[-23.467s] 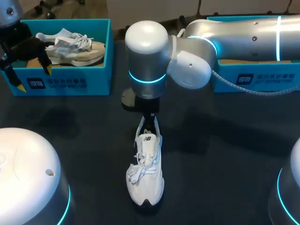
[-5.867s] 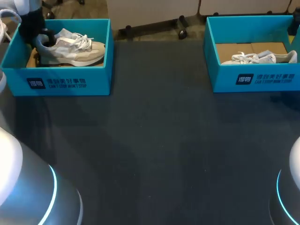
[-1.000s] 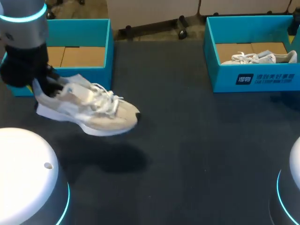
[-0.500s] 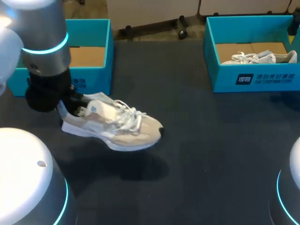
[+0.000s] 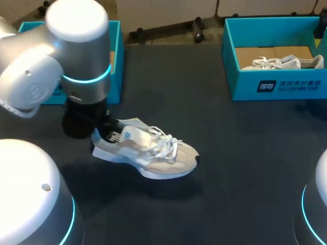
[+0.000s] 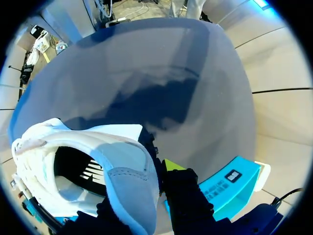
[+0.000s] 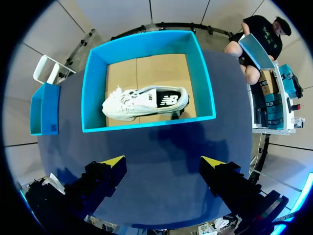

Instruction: Take the shoe out of the shoebox, open the shoe tongue, remove and reinsert the insole, then place the shoe into the shoebox

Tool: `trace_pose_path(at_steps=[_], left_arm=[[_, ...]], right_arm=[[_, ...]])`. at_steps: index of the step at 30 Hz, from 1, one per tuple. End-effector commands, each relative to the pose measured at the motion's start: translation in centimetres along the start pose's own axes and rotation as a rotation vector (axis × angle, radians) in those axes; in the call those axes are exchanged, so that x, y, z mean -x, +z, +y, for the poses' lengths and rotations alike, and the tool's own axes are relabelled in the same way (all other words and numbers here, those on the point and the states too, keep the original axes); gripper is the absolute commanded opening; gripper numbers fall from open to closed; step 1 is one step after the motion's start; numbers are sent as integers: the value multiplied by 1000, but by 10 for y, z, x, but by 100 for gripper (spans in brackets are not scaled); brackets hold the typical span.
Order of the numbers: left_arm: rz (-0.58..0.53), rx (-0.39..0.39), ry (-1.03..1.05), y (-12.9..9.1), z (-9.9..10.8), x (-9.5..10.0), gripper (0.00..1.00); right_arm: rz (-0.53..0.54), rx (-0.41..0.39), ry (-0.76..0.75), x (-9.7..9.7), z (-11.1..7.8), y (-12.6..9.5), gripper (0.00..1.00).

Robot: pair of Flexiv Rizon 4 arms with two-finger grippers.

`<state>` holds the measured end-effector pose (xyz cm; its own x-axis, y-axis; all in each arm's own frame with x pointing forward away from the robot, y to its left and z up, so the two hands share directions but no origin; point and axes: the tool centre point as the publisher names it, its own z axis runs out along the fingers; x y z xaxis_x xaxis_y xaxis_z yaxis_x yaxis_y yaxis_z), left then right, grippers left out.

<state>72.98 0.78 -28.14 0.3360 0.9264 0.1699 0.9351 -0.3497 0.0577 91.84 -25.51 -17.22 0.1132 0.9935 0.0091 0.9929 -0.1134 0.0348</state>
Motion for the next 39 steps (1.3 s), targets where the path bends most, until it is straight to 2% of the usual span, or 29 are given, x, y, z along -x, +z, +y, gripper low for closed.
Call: trace_pose_path(at_steps=[1,18,22,28,39], left_arm=[[11,-30,5,6,14,14,0],[16,-74,-48,44,29,75,0],[24,-69,-50,53,27,88,0],[34,-39,-56,66,21,100,0],[36,-42,-60,83,23,117,0]], right_arm=[[-2,0,1,0,0,0,100],[-2,0,1,0,0,0,100],[-2,0,1,0,0,0,100],[-2,0,1,0,0,0,100],[-2,0,1,0,0,0,100]])
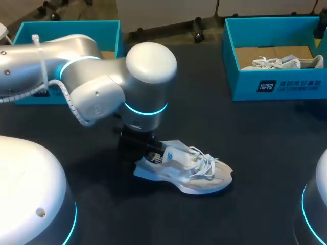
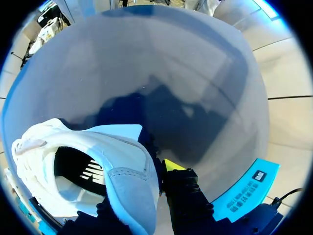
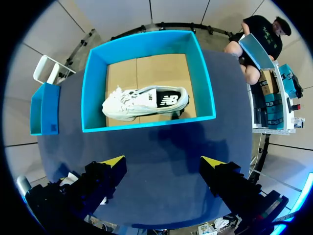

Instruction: Take the shoe out of the shoebox, open the shoe tongue, remove and reinsert the insole, then place the shoe into the shoebox

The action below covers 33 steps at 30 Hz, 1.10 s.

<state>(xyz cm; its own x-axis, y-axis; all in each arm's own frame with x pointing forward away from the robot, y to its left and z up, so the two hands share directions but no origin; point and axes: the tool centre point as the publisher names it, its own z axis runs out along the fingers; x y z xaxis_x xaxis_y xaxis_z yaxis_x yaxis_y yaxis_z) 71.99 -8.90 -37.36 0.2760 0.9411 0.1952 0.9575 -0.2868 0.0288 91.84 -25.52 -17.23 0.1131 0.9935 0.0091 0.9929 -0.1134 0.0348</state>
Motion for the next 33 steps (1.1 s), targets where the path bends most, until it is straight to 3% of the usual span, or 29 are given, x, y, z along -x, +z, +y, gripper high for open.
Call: trace_pose_path(at_steps=[1,28,29,30,33], left_arm=[[8,-2,1,8,4,9,0],[3,-41,-66,24,-1,18,0],[3,-44,-73,24,-1,18,6],[3,-45,-74,25,-2,17,27],[2,-44,-78,23,-2,16,45]], right_arm=[[-2,0,1,0,0,0,100],[-2,0,1,0,0,0,100],[-2,0,1,0,0,0,100],[-2,0,1,0,0,0,100],[-2,0,1,0,0,0,100]])
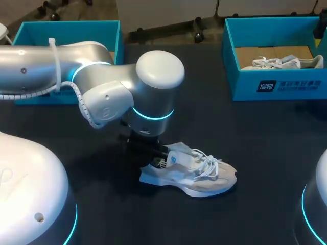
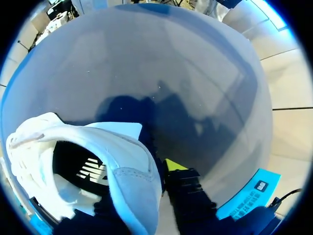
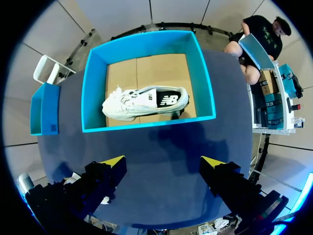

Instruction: Take the shoe out of the shoebox, open the shoe tongue, remove and reinsert the insole, then place the shoe into the shoebox

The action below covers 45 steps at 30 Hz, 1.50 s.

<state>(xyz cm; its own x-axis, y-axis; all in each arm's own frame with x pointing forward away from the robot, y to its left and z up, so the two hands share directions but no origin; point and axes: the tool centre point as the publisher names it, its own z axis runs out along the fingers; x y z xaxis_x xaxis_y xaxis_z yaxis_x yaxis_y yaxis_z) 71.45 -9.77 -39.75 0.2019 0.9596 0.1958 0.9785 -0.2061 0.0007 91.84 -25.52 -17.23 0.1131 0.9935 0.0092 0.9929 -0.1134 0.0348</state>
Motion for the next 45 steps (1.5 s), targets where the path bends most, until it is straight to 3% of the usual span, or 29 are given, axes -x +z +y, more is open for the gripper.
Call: trace_pose_path(at_steps=[1,2,3,14,27,34,45], left_arm=[[-5,1,-4,-1,1,0,79],[-12,5,-6,-4,0,-2,93],[-24,6,-12,-8,0,-3,100],[-116,48,-37,-64,-8,-20,100],[-225,-19,-174,-127,-22,-43,100],[-248,-8,-220,-144,-38,-57,100],[-287,-142,-394,-152,-37,-89,100]], right_arm=[[-2,0,1,0,0,0,100],[-2,0,1,0,0,0,100],[-2,0,1,0,0,0,100],[-2,0,1,0,0,0,100],[-2,0,1,0,0,0,100],[-2,0,1,0,0,0,100],[-2,0,1,0,0,0,100]])
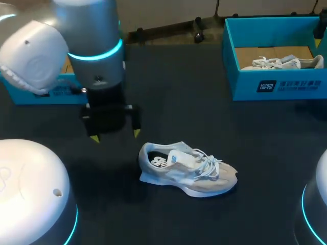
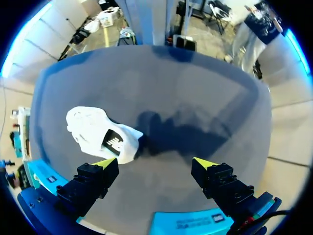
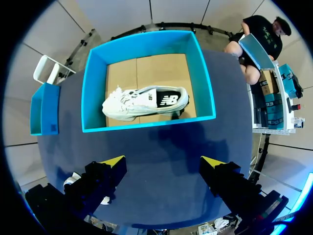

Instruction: Take the shoe out of the shoebox, open the shoe tongue, remove and reinsert the insole, then place the shoe into the shoebox

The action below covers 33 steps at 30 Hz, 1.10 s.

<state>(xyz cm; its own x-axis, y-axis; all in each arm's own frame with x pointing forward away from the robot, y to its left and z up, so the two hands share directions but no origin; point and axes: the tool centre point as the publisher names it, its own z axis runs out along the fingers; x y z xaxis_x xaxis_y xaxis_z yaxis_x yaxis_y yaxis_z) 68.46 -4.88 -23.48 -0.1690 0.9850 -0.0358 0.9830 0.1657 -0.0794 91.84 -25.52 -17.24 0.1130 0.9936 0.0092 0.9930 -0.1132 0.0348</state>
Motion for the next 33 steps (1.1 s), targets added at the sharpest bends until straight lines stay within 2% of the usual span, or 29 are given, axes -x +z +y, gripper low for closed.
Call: trace_pose_path(at_steps=[1,3,6,7,20,24,26,28,30,31,33], left_arm=[[-48,-64,-37,-6,9,-17,100],[-55,-79,-77,-7,12,-24,100],[-52,-153,-147,-11,17,-34,100],[-21,-192,-157,-12,20,-39,100],[-21,-192,-157,-12,20,-39,100],[-104,-407,-494,-6,41,-37,100],[-142,-473,-645,1,48,-40,100],[-197,-499,-726,7,49,-45,100],[-242,-581,-803,11,51,-49,100],[-264,-589,-836,12,50,-50,100],[-305,-660,-883,16,49,-53,100]], right_arm=[[-2,0,1,0,0,0,100],[-2,0,1,0,0,0,100],[-2,0,1,0,0,0,100],[-2,0,1,0,0,0,100],[-2,0,1,0,0,0,100],[-2,0,1,0,0,0,100],[-2,0,1,0,0,0,100],[-2,0,1,0,0,0,100],[-2,0,1,0,0,0,100],[-2,0,1,0,0,0,100],[-2,0,1,0,0,0,100]])
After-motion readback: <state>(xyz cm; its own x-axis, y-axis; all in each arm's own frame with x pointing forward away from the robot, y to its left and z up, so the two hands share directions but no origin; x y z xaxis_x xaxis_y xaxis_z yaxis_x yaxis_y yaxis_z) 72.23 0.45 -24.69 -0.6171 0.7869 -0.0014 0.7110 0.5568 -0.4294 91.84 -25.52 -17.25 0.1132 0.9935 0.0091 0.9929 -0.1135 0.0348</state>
